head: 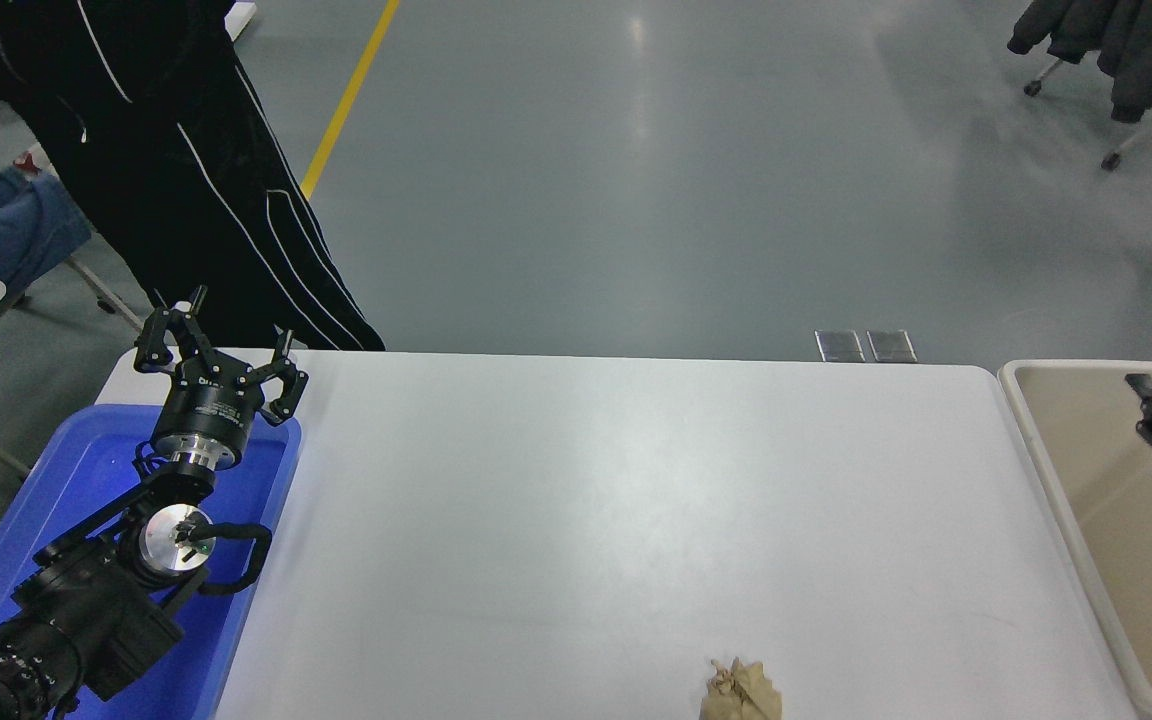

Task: Dispose of the paper cup in the dustbin

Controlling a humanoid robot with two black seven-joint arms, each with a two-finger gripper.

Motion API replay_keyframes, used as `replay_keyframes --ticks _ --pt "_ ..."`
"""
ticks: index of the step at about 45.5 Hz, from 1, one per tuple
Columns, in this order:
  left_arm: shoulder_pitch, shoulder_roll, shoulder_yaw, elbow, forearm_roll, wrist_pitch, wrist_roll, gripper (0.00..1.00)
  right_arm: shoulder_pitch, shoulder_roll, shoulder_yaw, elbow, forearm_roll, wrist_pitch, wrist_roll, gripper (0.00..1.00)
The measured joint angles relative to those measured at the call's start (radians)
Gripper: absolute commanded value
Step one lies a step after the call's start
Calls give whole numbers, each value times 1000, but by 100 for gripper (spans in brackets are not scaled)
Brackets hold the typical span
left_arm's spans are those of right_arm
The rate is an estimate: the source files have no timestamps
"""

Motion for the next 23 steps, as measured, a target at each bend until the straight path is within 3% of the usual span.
replay_keyframes --ticks 23 --pt "0 0 0 0 0 0 0 100 -40 210 145 12 3 6 99 99"
